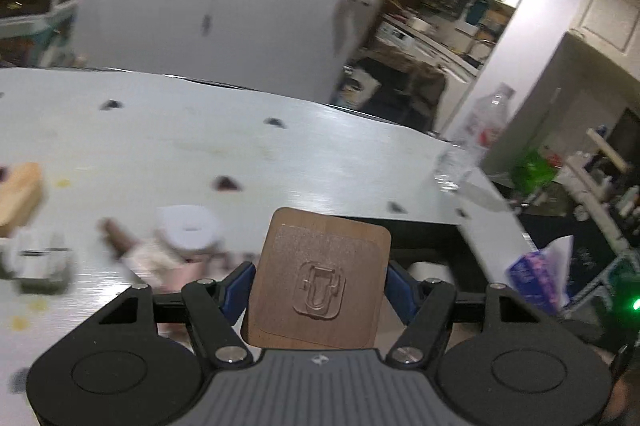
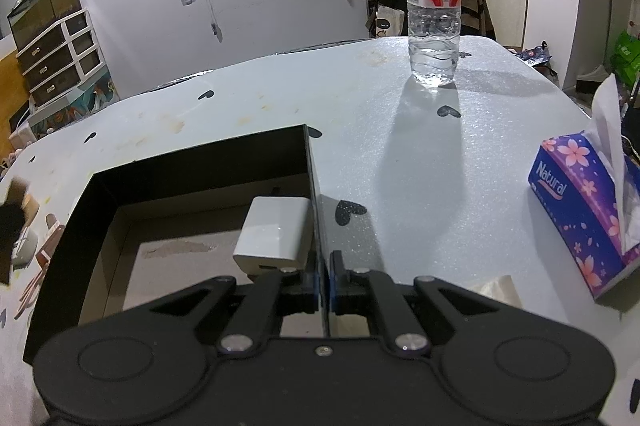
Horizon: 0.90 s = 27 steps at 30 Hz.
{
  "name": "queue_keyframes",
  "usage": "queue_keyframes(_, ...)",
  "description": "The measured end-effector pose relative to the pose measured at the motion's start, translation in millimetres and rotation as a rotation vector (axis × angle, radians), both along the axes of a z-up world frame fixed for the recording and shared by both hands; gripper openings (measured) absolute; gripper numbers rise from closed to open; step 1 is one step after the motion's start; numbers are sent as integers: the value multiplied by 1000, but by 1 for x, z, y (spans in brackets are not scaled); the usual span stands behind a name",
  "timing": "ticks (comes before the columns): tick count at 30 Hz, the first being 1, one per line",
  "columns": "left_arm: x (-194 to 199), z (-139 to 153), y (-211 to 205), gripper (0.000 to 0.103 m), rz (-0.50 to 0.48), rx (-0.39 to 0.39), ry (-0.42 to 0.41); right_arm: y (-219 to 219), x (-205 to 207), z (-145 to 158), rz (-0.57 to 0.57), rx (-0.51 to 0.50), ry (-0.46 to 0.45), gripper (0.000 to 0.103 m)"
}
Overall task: Organize rigid objects
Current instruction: 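Carry the brown pad into the black box beside the charger and release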
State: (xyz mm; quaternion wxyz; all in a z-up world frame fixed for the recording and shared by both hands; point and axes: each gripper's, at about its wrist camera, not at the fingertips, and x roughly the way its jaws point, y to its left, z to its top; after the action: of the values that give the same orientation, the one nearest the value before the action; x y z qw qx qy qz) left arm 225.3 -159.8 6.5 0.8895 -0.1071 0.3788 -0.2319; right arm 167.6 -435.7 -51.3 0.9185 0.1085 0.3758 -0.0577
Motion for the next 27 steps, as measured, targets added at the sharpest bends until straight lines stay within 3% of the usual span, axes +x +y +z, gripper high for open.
queue_keyframes(6, 15, -10, -55, 70, -25, -44, 110, 0, -1, 0, 0, -1, -6, 5)
queue_keyframes(12, 32, -34, -94, 70, 34, 46, 175, 0, -2, 0, 8, -3, -11, 5)
queue_keyframes(16, 34, -35, -109, 70, 96, 100, 156, 1, -3, 0, 6, -6, -15, 5)
queue_keyframes(22, 42, -35, -120, 70, 115, 92, 179, 2, -4, 0, 5, -6, -18, 5)
queue_keyframes(27, 45, -42, -132, 70, 133, 128, 193, 1, -4, 0, 4, -3, -17, 5)
